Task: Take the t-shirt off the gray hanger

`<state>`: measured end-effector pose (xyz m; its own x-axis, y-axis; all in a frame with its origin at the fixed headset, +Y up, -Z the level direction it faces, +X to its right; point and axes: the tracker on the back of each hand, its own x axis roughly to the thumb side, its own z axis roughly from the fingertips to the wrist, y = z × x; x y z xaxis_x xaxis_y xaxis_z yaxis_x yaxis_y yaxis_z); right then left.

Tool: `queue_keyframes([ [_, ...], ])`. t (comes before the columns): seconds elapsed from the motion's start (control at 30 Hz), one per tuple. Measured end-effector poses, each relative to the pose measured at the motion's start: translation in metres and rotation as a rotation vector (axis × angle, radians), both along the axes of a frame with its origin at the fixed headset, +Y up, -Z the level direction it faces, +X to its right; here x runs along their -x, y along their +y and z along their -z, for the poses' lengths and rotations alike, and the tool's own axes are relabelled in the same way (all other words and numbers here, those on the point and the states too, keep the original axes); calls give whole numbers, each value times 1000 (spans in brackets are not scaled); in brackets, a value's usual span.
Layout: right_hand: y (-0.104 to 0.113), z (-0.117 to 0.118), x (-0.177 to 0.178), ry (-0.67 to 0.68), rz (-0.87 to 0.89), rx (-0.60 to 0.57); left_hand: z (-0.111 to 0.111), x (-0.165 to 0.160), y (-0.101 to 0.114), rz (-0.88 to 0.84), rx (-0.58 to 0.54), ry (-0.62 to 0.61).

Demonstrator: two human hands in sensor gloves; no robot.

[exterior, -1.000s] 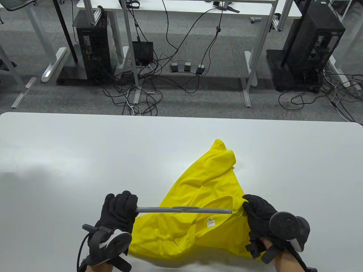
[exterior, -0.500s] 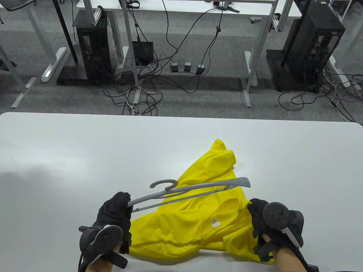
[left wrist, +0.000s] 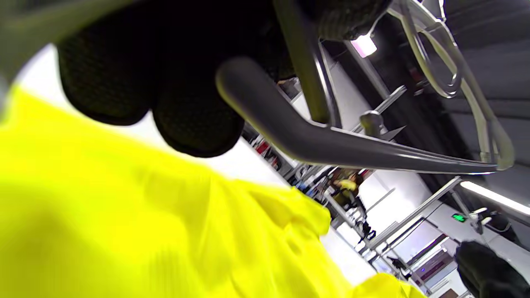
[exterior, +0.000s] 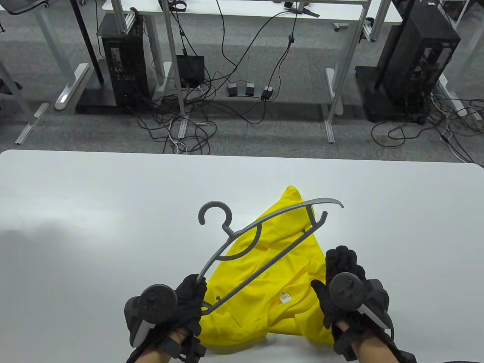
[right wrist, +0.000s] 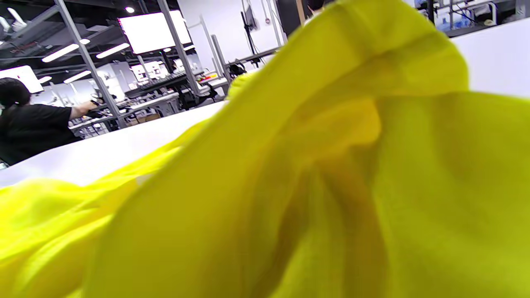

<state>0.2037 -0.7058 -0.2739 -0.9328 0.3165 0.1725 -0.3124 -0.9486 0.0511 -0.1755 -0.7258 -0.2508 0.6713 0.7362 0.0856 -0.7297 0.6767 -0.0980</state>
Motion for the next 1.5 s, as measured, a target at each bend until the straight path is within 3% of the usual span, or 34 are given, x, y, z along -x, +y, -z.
queue_keyframes([
  [0.13, 3, -3, 1, 26, 71, -6, 5, -3, -15, 14, 148, -17],
  [0.33, 1, -2, -1, 22, 50, 11, 11, -5, -33, 41, 269, -24],
  [0.7, -1, -1, -3, 23, 56, 33, 10, -7, -33, 9, 265, -93],
  [0.87, -1, -1, -3, 19, 62, 31, 8, -2, -19, 117, 185, -99],
  [0.97, -1, -1, -3, 20, 55, 31, 4, 2, -7, 238, 47, -62],
  [1.13, -1, -1, -2, 21, 54, 25, -6, 6, 21, 529, -277, -12],
  [1.3, -2, -1, 0, 27, 55, 27, -15, -5, 34, 805, -423, -62],
  [1.4, -2, -2, 1, 31, 44, 27, -17, -15, 32, 896, -422, -233],
  [1.5, -2, -2, 0, 33, 59, 30, -18, -23, 28, 914, -366, -252],
])
